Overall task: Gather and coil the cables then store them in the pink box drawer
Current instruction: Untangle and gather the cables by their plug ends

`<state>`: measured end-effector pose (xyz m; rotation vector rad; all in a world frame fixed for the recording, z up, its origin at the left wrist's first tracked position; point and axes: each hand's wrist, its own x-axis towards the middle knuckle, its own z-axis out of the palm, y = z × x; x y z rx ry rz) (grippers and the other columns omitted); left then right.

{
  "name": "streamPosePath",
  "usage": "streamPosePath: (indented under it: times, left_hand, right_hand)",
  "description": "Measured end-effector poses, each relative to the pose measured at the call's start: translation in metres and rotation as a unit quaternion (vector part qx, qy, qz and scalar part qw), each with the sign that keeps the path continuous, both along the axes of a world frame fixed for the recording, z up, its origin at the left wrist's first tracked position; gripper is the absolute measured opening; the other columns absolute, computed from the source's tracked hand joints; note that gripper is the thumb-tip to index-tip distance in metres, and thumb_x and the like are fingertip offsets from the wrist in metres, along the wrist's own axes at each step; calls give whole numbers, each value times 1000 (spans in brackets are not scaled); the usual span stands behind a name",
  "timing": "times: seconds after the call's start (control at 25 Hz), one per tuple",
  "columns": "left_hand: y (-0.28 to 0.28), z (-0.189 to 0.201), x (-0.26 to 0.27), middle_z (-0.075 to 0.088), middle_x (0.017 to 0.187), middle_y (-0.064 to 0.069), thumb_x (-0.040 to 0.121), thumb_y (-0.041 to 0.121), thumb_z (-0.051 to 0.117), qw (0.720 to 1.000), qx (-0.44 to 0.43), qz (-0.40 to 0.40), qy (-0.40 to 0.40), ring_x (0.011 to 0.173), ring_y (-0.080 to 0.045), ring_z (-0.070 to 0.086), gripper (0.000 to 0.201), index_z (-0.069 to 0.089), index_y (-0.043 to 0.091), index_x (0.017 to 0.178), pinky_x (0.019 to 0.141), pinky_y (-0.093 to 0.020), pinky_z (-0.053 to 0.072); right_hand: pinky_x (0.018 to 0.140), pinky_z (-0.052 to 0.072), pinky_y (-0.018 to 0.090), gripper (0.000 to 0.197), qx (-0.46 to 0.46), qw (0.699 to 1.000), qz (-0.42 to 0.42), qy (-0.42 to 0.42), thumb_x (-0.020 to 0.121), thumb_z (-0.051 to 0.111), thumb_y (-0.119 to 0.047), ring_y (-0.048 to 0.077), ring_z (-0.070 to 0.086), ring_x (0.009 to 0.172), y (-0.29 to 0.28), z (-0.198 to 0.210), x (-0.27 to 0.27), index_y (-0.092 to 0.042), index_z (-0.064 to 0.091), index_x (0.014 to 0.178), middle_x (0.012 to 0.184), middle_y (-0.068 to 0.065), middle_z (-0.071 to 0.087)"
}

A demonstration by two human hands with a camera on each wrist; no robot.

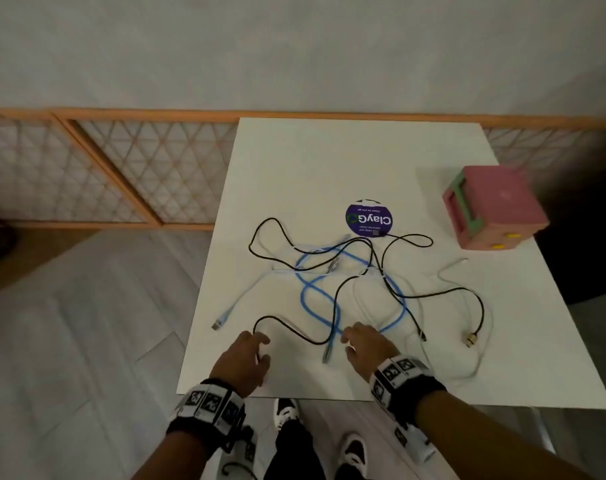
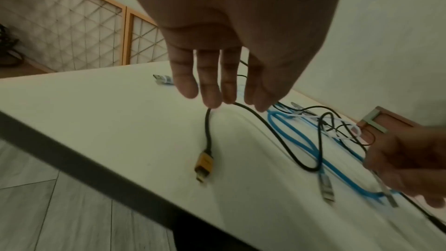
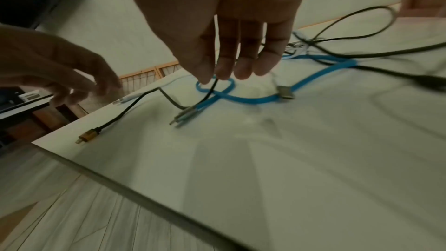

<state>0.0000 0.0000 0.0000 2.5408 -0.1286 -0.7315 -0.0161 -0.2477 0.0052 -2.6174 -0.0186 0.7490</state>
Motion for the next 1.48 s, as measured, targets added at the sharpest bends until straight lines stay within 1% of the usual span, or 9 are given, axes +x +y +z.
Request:
streamPosePath:
  times: [0.32,0.48,0.6,0.68,0.8,1.0,1.12,1.24,1.48]
  left_hand:
    - [14,-27,52,46,126,-2,93,33,47,991,49,-93,87,115,-23,54,41,40,20,131,91,-31,43]
    - [13,-42,69,33,85,14,90,21,47,991,14,-119,65,112,-24,55,33,47,17,123,89,-27,40]
    - [14,-42,78,30,78,19,90,20,46,988,20,-139,56,112,-23,56,30,53,16,119,91,-25,38]
    - [7,-29,85,51,87,10,90,36,37,991,23,-132,16,108,-22,59,39,58,14,116,88,-24,40]
    - [-32,21,94,70,81,-1,97,46,31,989,-140,4,-44,78,-15,64,51,70,14,94,69,-15,40]
    - [-99,74,113,71,70,5,99,29,44,892,-409,172,82,61,-7,62,28,69,16,93,59,-21,45]
    - [-104,75,123,63,56,1,96,4,45,790,-527,296,98,55,-13,63,15,59,9,92,57,-24,49]
    - [-99,77,137,49,47,3,97,4,43,746,-548,365,97,48,-15,60,17,52,12,85,55,-26,50]
    - [-79,72,155,28,43,6,96,14,44,678,-582,435,108,37,-12,32,28,41,16,68,52,-30,54]
  right_hand:
    - [99,37,39,37,-125,991,-19,48,95,37,-28,28,42,122,51,-32,69,-11,40,127,137,10,43]
    - [99,34,40,29,-186,978,50,75,94,34,-15,30,47,118,51,-23,83,-8,45,120,128,13,53]
    - [92,32,37,27,-138,987,71,29,92,37,-22,26,45,115,41,7,81,-15,50,114,125,6,52]
    - [84,31,35,24,-94,990,40,-102,86,38,-33,18,41,111,28,28,74,-25,55,101,120,-3,51]
    - [78,38,27,16,107,982,-53,-148,88,33,-36,10,48,91,10,64,65,-32,49,91,105,-5,59]
    - [64,41,26,21,236,966,-7,-104,97,38,-25,6,50,64,6,87,67,-25,48,115,69,-12,51]
    - [57,37,19,9,192,976,-71,-79,92,49,-30,4,47,56,-20,65,61,-30,53,99,59,-11,49]
    - [53,34,16,26,92,987,-126,-26,87,55,-34,4,45,55,-67,39,49,-32,43,64,57,-9,47]
    - [48,29,21,31,0,983,-182,7,90,52,-32,13,43,54,-127,18,53,-27,39,62,56,-4,44]
